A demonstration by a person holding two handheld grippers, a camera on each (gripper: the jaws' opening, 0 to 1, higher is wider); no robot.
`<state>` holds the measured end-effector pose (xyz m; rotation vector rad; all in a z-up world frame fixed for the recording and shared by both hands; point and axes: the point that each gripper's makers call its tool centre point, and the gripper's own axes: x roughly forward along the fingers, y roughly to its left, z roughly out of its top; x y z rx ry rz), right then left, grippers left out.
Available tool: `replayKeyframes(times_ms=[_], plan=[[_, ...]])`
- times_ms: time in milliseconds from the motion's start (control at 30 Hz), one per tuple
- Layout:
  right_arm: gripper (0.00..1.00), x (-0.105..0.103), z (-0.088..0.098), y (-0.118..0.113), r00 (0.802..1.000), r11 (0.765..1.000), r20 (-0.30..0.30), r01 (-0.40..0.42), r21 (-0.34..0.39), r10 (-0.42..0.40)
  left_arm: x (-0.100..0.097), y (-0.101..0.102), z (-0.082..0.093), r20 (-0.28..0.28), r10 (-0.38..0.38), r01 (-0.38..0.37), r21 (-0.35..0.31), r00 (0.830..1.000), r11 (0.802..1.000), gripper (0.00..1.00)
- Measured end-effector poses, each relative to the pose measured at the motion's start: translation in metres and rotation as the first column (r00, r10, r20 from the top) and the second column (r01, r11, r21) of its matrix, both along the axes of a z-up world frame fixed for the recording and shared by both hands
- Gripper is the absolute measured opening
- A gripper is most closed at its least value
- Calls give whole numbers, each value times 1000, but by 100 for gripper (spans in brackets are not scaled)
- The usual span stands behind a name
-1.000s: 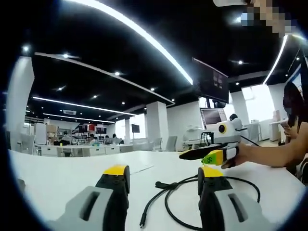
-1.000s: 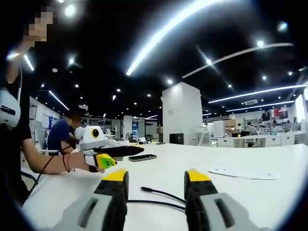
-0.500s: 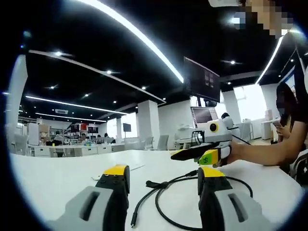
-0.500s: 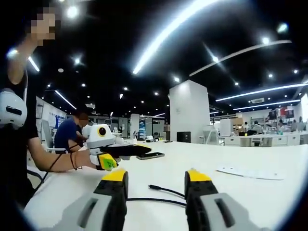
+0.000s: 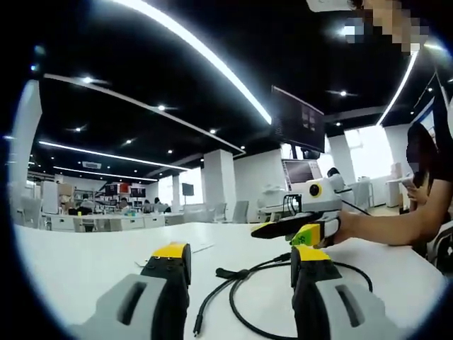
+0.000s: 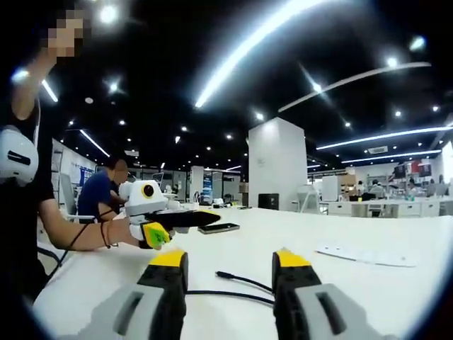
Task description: Find the charging cable on the desk, coil it up and secure with Velcro.
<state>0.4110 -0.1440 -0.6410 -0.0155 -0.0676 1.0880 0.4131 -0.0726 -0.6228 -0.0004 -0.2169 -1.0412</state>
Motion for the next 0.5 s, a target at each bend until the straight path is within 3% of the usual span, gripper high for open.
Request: replayKeyframes(times_ms=[500], plan=[[48,2,1,-1,1000,1000,3,6,3,-6,1,-1,-1,-2,7,-7,4,1000,1000,57]])
